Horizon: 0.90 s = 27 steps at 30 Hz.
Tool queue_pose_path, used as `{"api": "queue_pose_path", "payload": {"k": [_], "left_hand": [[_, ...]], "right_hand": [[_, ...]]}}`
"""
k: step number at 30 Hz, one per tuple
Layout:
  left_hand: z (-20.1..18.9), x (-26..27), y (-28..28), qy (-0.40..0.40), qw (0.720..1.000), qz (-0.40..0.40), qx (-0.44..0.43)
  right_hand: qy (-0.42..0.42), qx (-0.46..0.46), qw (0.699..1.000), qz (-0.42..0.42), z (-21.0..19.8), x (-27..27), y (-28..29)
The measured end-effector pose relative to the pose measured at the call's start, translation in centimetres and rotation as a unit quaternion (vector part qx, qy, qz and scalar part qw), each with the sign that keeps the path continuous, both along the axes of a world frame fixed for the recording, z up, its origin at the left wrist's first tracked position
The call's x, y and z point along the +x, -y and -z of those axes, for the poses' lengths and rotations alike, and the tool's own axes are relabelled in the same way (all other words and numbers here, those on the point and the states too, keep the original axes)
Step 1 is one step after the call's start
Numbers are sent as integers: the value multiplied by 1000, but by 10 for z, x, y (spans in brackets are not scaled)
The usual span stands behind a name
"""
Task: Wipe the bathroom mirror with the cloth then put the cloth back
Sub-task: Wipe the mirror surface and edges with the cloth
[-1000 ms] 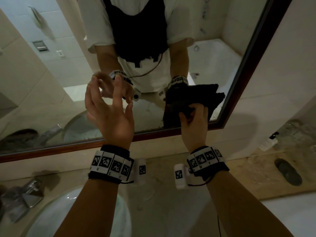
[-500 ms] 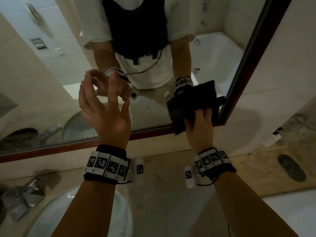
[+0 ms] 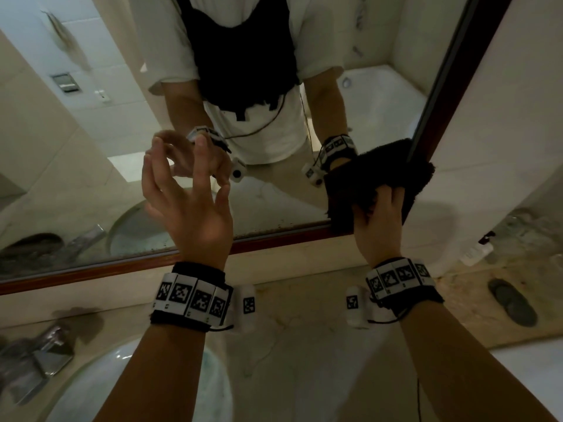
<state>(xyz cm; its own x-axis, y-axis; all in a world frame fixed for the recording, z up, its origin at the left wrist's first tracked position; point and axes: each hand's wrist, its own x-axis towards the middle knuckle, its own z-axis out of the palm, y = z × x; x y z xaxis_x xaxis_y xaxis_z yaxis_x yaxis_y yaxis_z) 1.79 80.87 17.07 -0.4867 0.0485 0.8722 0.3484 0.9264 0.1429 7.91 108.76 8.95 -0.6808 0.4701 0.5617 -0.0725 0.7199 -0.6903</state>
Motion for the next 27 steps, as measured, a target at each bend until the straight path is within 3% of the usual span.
{"api": "queue_pose_path", "payload": {"k": [8,11,18,24,27], "left_hand": [[0,4,-3,32,999,-9,8],[-1,6,-4,56,998,-13,17],[-2,7,-5,59,998,-19,12],[0,4,-3,46,999,-10,15],[2,1,-1,40,999,-2,7]], "right_hand": [[-95,45,994,18,-125,-14,8],[-83,44,996,7,-144,-14,9],[-53,53,997,1,-115,-12,9],[20,-19,999,-23,-22,0,27],[38,-27,998,-37,2,2,34]]}}
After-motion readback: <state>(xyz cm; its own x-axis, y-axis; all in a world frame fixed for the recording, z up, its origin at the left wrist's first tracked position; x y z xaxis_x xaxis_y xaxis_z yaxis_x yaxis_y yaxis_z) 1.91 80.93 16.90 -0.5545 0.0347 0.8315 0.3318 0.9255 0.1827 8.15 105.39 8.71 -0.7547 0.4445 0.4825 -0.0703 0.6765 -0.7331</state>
